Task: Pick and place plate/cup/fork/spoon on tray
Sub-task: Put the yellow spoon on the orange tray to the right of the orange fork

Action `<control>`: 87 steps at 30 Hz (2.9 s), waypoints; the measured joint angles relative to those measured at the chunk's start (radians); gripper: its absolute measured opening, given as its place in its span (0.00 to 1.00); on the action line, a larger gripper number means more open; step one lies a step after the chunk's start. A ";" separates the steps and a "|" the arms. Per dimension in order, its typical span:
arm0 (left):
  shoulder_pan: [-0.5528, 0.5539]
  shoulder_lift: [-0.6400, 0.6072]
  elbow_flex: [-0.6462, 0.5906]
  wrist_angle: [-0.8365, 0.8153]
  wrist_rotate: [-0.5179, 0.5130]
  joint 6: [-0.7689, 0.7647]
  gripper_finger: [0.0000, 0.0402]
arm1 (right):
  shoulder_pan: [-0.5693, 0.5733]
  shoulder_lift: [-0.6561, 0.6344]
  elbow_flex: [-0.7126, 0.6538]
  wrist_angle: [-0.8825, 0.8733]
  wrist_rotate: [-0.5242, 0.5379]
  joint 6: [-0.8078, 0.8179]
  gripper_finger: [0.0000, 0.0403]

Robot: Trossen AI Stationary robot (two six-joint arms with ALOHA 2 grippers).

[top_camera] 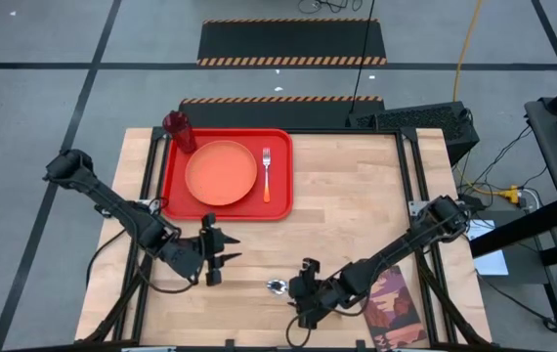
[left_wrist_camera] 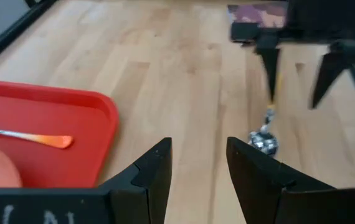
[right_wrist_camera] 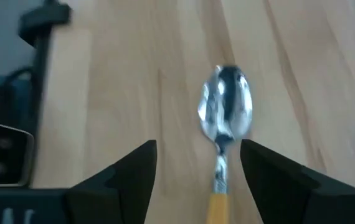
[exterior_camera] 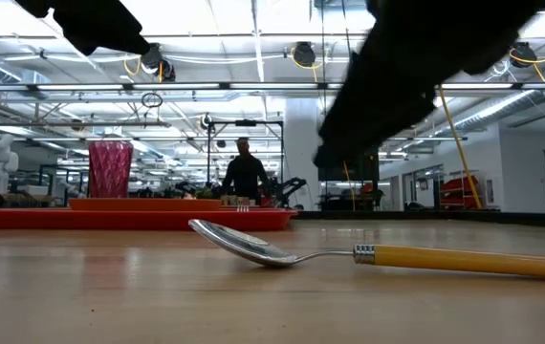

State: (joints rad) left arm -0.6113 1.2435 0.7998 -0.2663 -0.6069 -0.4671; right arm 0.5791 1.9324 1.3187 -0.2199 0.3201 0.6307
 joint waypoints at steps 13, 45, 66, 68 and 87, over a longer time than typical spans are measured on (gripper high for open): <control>0.000 0.012 0.000 0.048 0.028 0.030 0.39 | 0.018 0.000 -0.144 0.043 0.050 0.036 0.55; 0.001 0.012 0.000 0.048 0.027 0.043 0.39 | -0.006 0.053 -0.259 0.355 0.030 0.004 0.08; 0.001 0.012 0.000 0.046 0.027 0.055 0.39 | -0.079 -0.001 -0.264 0.375 0.071 -0.067 0.07; 0.001 0.012 0.000 0.045 0.027 0.065 0.39 | -0.096 -0.001 -0.264 0.393 0.072 -0.074 0.08; 0.001 -0.121 0.000 -0.010 -0.079 0.215 0.39 | -0.305 -0.013 -0.262 0.593 0.073 -0.040 0.07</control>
State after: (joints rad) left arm -0.6102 1.1220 0.8000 -0.2761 -0.6860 -0.2517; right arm 0.2743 1.9192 1.0565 0.3734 0.3936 0.5908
